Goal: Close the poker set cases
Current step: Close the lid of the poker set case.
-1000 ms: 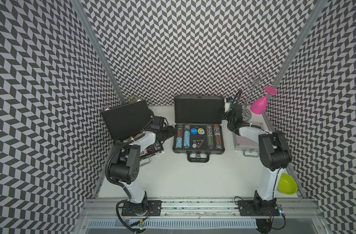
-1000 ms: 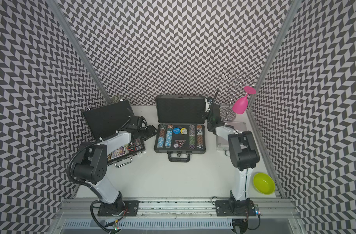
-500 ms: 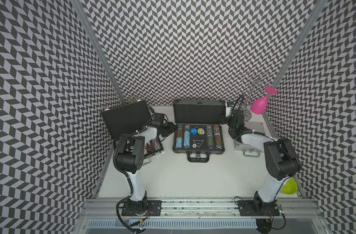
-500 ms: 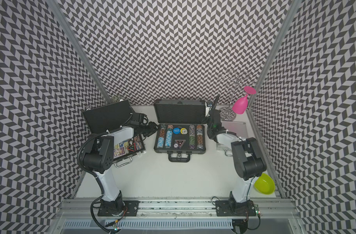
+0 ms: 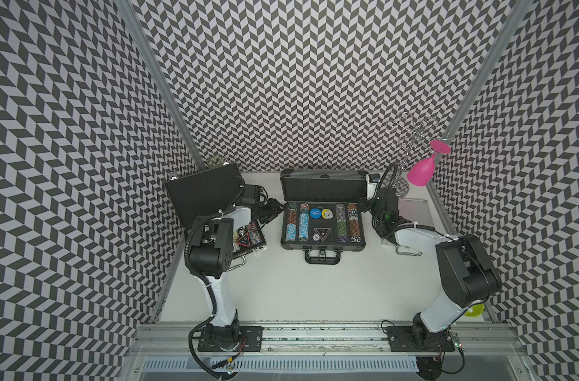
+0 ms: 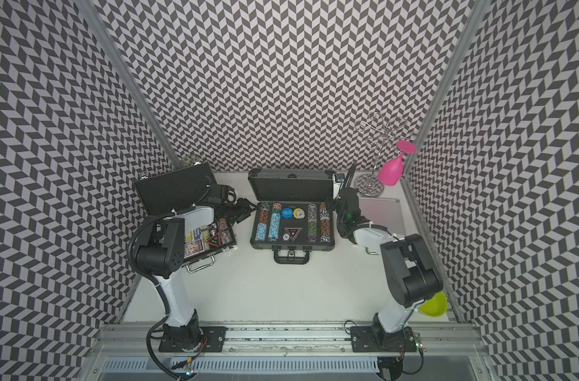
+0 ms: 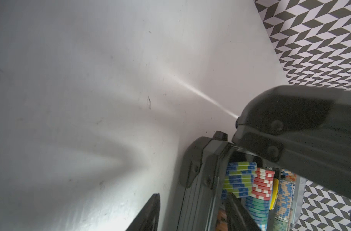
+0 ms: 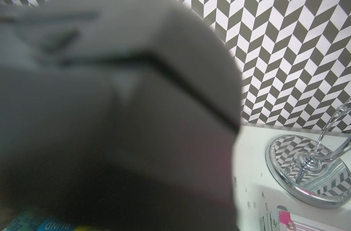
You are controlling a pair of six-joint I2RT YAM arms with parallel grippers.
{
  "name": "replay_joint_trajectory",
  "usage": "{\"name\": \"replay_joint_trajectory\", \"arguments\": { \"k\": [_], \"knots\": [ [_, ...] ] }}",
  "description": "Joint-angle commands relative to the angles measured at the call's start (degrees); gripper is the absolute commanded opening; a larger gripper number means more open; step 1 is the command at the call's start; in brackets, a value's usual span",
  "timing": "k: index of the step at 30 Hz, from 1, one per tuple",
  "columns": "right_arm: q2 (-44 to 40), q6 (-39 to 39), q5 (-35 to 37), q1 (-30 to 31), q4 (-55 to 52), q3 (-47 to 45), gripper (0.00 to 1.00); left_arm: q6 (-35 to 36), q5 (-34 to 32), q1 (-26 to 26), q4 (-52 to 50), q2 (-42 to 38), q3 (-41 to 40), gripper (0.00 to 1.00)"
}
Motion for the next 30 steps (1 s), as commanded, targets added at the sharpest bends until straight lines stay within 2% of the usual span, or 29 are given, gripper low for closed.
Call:
{"name": "replay_joint_trajectory", "arguments": {
  "k": [1,14,25,30],
  "knots": [
    [-1.4,0.9,-3.6,2.0,-1.9,-1.1,0.32,-0.2,1.0,-0.1,1.5,1.4,2.3,0.56],
    [-6.4,3.1,-1.2,2.0,-5.9,-5.6,0.45,-3.5,4.8,-0.3,3.5,0.0,3.7,0.59],
    [-11.1,4.3,2.4,2.0,-8.3,-8.9,0.49,-3.5,4.2,-0.4,2.7,0.0,3.6,0.59],
    [-13.1,5.1,1.6,2.0,-8.9,-9.2,0.5,-3.3,3.7,-0.5,3.3,-0.9,1.8,0.6]
  ]
}}
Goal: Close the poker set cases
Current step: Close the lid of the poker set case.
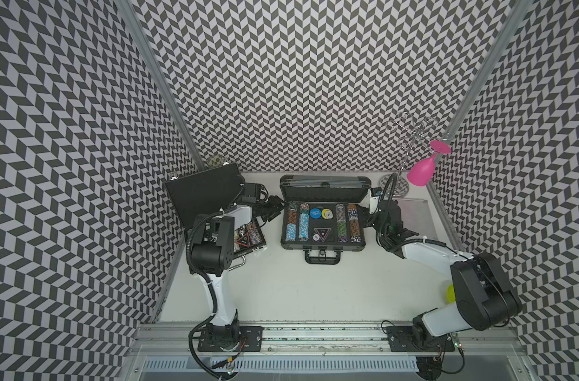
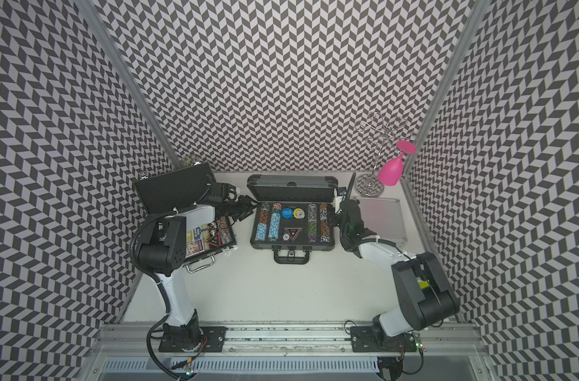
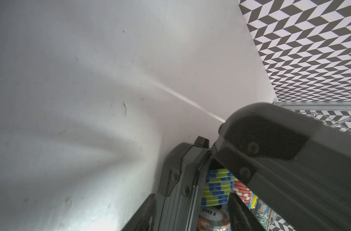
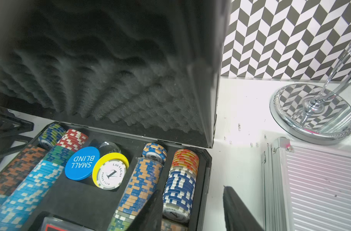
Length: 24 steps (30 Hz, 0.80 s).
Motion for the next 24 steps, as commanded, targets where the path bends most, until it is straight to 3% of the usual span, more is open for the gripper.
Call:
{"name": "replay_joint_trajectory", "arguments": {
  "k": [1,16,24],
  "knots": [
    [-3.8,1.3,0.2,0.2,1.3,-0.6,0.5,0.3,-0.4,-0.4,1.1,-2.5,-0.3,0.6],
    [-11.5,3.5,3.4,-0.4,-5.7,-1.3,0.51,-0.2,0.1,-0.6,2.0,-4.3,-1.5,0.6],
    [-11.2,7.0,1.1,-0.4,-20.0,5.5,0.52,0.2,0.3,-1.0,1.8,-5.1,-2.2,0.6]
  ]
}}
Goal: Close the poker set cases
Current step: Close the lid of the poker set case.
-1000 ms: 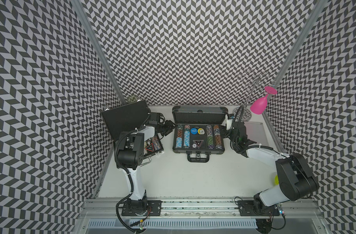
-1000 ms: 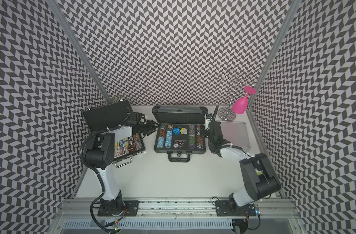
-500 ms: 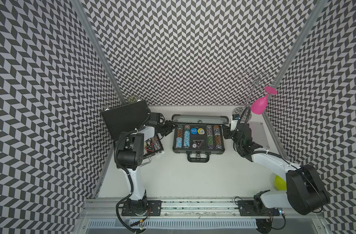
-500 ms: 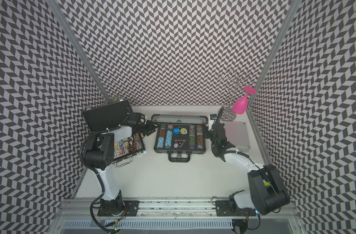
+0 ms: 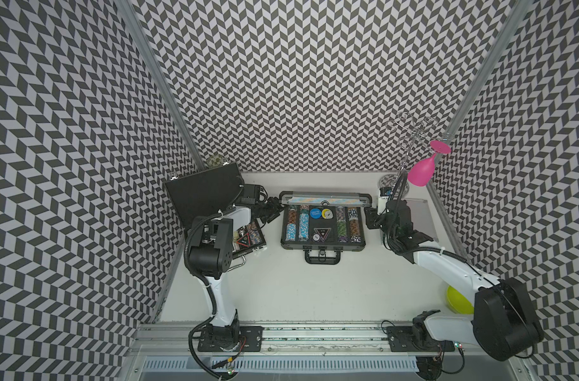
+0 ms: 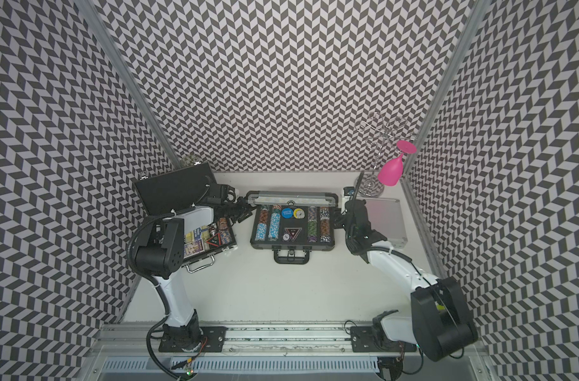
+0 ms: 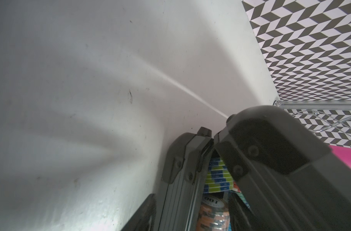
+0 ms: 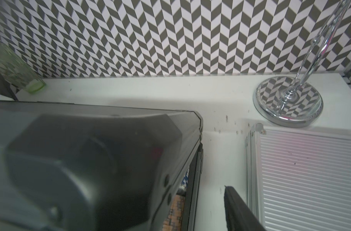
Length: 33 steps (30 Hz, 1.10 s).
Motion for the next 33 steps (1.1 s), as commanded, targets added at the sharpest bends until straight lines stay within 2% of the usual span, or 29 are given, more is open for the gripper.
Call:
{"name": "replay_joint_trajectory", "arguments": {
  "k": [1,11,18,27,33],
  "knots": [
    [-0.8,3.3,-1.6,-0.3,-5.5,3.7,0.52,0.3,0.7,-1.2,2.2,-3.1,-0.3,0.6],
    [-0.8,11.0,-5.4,-0.3,-18.7,5.2,0.52,0.3,0.1,-1.8,2.6,-4.0,-2.5,0.6],
    [-2.8,13.9,-7.5,-0.3,-16.5,-0.7,0.52,0.5,-0.1,-2.1,3.1,-5.6,-5.5,0.6],
    [-3.5,15.3,-8.6,-0.3,-13.7,-5.5,0.52,3.4,-3.6,-2.0,-1.5,-8.6,-7.6,0.61],
    [-4.2,15.1,-8.9,-0.3,-13.4,-7.6,0.53,4.3,-10.3,-1.6,-6.2,-11.6,-7.8,0.62]
  ]
}}
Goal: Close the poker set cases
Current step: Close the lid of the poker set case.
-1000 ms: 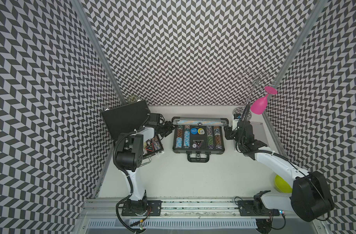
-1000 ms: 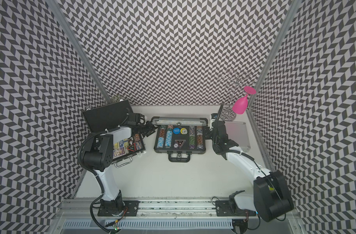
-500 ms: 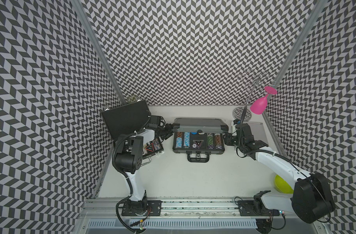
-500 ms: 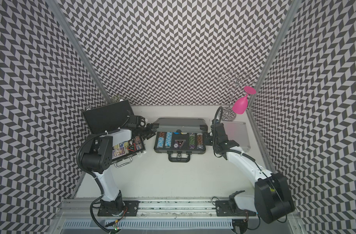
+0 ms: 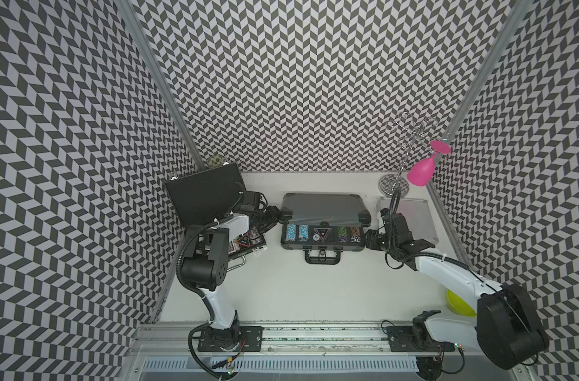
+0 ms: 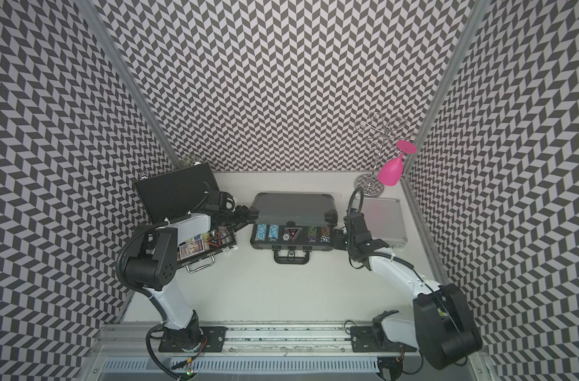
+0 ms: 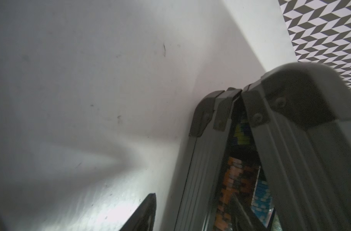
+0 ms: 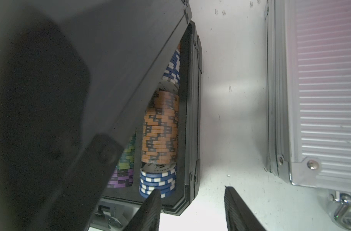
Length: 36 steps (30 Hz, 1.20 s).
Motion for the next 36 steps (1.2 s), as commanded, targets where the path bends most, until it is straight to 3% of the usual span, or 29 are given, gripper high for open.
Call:
{"name": "replay_joint_trajectory", "arguments": {
  "k": [1,8,13,20,28,36],
  "knots": [
    [-1.2,0.4,-0.5,-0.3,2.3,-0.5,0.53,1.0,-5.0,-0.3,-2.2,-4.0,0.4,0.62],
    [-1.4,0.5,-0.9,-0.3,2.2,-1.8,0.53,1.9,-12.8,0.2,-4.8,-8.2,0.6,0.62],
    [-1.8,0.7,-1.3,-0.3,2.1,-3.1,0.53,6.0,-25.5,-4.8,-10.5,-12.6,4.5,0.62],
    [-3.2,2.6,1.2,-0.3,-0.4,-3.1,0.53,8.6,-28.6,-11.5,-10.7,-14.9,4.8,0.62],
    [-8.5,3.2,6.2,-0.3,-6.6,2.1,0.53,11.4,-25.9,-17.4,-8.6,-10.4,3.6,0.59],
    [-7.9,0.5,-0.5,0.7,-2.0,8.0,0.54,10.7,-32.4,-17.3,-13.0,-6.2,1.2,0.59]
  ]
}}
